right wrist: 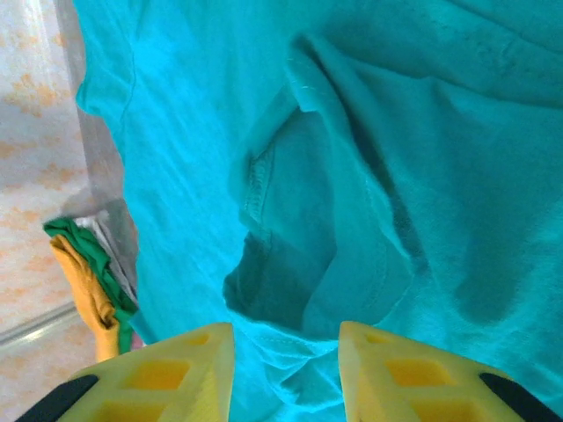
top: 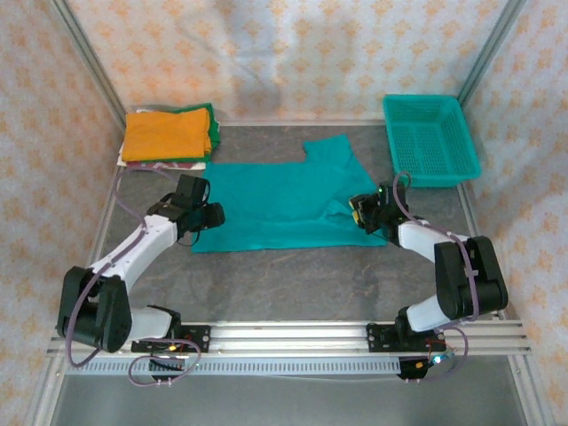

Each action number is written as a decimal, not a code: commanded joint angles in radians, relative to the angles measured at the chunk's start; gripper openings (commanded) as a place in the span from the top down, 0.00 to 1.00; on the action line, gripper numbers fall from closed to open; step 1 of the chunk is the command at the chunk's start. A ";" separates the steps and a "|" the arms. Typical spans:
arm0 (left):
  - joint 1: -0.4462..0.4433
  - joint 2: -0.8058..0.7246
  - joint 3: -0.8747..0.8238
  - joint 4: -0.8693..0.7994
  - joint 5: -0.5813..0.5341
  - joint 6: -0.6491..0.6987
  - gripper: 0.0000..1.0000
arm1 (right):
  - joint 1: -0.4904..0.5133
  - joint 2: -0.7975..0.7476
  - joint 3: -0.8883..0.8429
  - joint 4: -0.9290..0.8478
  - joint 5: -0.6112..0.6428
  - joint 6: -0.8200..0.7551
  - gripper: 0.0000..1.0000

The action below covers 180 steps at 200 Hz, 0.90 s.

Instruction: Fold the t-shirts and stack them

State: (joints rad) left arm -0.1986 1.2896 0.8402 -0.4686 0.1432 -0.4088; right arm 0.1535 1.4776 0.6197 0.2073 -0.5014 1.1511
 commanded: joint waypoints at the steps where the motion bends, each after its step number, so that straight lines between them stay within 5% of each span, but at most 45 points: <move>1: -0.006 -0.012 0.021 -0.054 -0.063 0.031 0.51 | -0.006 0.023 -0.042 0.127 -0.002 0.112 0.63; 130: -0.024 0.018 0.014 -0.054 -0.071 0.034 0.50 | -0.002 0.156 -0.040 0.288 0.015 0.196 0.69; 158: -0.025 0.005 0.005 -0.056 -0.085 0.034 0.50 | 0.010 0.170 -0.026 0.290 0.016 0.183 0.89; 180: -0.024 0.014 0.007 -0.050 -0.082 0.035 0.50 | 0.018 0.139 0.004 0.215 0.041 0.143 0.93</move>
State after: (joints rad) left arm -0.2161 1.3216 0.8433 -0.4911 0.0952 -0.3908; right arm 0.1589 1.6413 0.5732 0.4519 -0.4931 1.3315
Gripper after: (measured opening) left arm 0.500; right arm 0.082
